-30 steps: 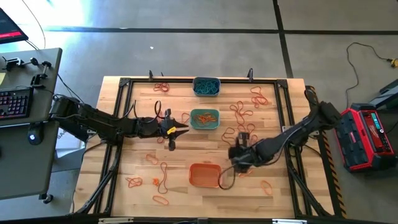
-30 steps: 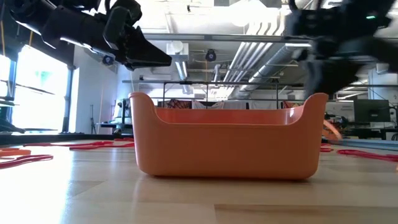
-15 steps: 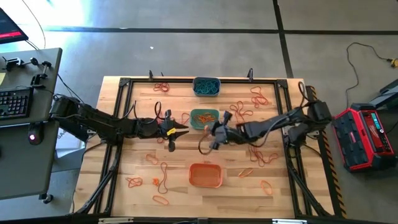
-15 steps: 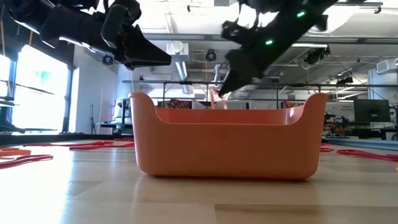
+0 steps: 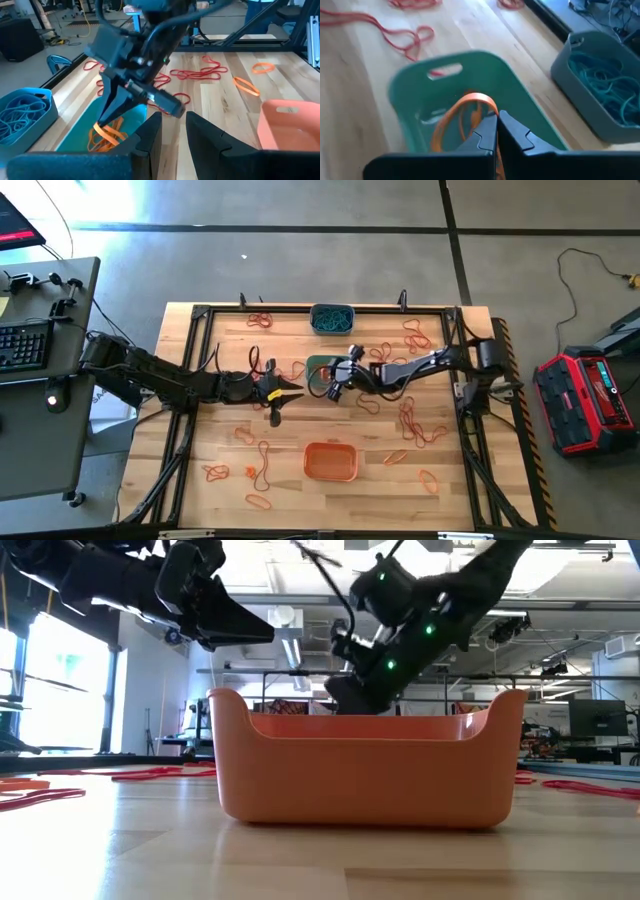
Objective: Sort rubber bands into baskets
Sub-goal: Put the orange rubber band into the green bin
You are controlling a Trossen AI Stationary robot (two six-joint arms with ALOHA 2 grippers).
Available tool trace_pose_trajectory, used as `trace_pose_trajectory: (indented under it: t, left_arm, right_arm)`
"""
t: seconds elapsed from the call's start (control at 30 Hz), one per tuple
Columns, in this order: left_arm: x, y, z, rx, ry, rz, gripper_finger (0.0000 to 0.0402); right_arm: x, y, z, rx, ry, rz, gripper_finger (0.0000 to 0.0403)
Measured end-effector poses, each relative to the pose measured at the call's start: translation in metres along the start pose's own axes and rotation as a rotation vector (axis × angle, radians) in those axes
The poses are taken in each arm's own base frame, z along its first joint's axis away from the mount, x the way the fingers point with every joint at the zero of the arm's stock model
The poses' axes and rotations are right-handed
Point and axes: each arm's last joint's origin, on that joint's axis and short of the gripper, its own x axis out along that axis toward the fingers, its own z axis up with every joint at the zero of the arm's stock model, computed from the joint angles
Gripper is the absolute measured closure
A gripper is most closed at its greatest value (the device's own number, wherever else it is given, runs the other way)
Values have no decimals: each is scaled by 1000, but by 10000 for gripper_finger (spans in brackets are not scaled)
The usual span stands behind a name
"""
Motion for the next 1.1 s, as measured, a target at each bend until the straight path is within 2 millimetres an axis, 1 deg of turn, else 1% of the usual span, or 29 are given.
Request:
trace_pose_trajectory:
  t: [0.1, 0.2, 0.27, 0.37, 0.53, 0.67, 0.73, 0.8, 0.87, 0.93, 0.97, 1.03, 1.1]
  left_arm:
    - [0, 0, 0, -29, 0, -2, 323]
    - [0, -1, 0, -41, 2, -31, 323]
    - [0, -1, 0, -41, 6, -34, 323]
    - [0, -1, -3, -29, 45, -33, 326]
    - [-2, -2, 3, 21, 218, -39, 347]
    - [-8, -7, 10, 65, 339, -71, 367]
    - [-13, -11, 11, 79, 402, -83, 378]
    - [-18, -14, 11, 86, 473, -89, 388]
    - [-24, -18, 11, 92, 530, -96, 397]
    - [-29, -23, 10, 101, 586, -100, 400]
    - [-32, -25, 8, 109, 616, -103, 400]
    - [-37, -29, 6, 124, 656, -116, 401]
    - [-41, -34, 4, 131, 682, -129, 401]
  right_arm:
    - [7, -2, -6, -1, 39, 44, 402]
    - [9, -3, -8, -1, 54, 78, 395]
    - [9, -2, -8, -4, 56, 83, 379]
    - [8, -2, -7, -12, 54, 86, 340]
    - [6, -2, 6, -46, 113, 81, 281]
    - [1, -3, 24, -133, 193, 77, 265]
    - [-3, -2, 32, -179, 207, 83, 268]
    - [-7, 0, 35, -229, 221, 93, 286]
    - [-9, 4, 34, -262, 230, 103, 323]
    - [-11, 8, 30, -279, 241, 113, 373]
    - [-13, 11, 29, -286, 241, 123, 388]
    - [-17, 19, 27, -282, 224, 134, 390]
    - [-27, 29, 26, -281, 187, 154, 392]
